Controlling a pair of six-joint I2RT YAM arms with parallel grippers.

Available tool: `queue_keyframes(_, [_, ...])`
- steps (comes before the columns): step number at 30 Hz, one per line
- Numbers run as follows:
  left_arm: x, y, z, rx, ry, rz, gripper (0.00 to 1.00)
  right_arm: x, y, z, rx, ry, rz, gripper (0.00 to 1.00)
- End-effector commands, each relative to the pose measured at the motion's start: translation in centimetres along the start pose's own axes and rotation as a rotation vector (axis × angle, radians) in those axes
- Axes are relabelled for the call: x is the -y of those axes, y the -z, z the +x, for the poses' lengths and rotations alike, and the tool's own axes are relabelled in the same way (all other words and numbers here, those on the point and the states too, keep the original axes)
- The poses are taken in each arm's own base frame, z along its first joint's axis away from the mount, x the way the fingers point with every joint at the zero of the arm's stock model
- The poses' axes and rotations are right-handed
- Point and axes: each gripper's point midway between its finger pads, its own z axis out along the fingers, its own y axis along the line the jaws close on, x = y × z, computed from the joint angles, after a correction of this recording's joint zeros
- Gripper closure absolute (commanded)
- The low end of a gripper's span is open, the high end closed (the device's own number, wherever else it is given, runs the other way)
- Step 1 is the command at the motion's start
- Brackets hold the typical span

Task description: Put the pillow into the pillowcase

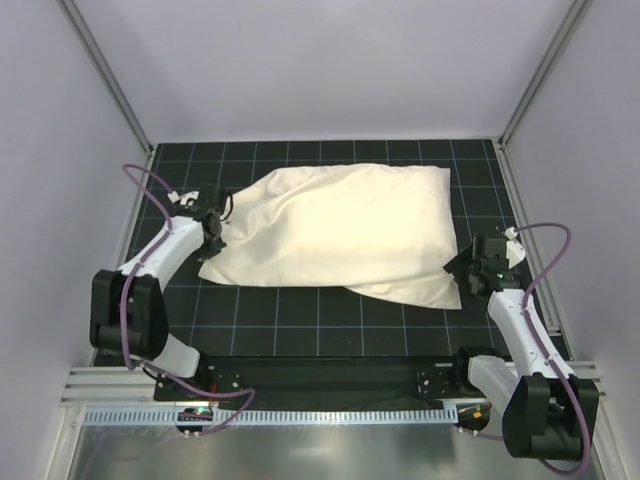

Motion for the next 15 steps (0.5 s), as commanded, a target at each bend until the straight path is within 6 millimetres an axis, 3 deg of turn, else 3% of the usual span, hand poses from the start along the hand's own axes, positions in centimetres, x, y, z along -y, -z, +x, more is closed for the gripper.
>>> queue_keyframes(1, [1.0,-1.4,-1.8,0.043,0.025,-0.026,0.88,-1.4,1.4,-3.4,0.109,-0.001,-0.024,0.31])
queue_keyframes(2, [0.8,-1.4,-2.2,0.058,0.024,-0.043,0.81,-1.5,1.6,-3.8,0.120,0.003,-0.023,0.29])
queue_keyframes(3, [0.7,-1.3,-2.4,0.065,0.019,-0.048,0.65,-1.6,2.0,-4.6,0.142,0.003,-0.016,0.28])
queue_keyframes(5, [0.3,-0.5,-3.4,0.092,0.032,-0.066,0.42,-1.8,2.4,-5.3,0.163,0.008,-0.013,0.23])
queue_keyframes(6, [-0.1,-0.1,-4.0,0.112,0.041,-0.082,0.24,-2.2,2.8,-6.0,0.180,0.008,-0.019,0.23])
queue_keyframes(9, [-0.7,2.0,-6.1,0.171,0.077,-0.092,0.05,-3.1,3.5,-7.1,0.202,0.010,-0.038,0.19])
queue_keyframes(13, [-0.5,4.4,-8.8,0.218,0.124,-0.035,0.00,-4.2,3.8,-8.3,0.218,0.021,-0.055,0.19])
queue_keyframes(15, [2.1,4.2,-9.8,0.197,0.118,0.108,0.00,-5.2,3.9,-8.8,0.219,0.032,-0.088,0.19])
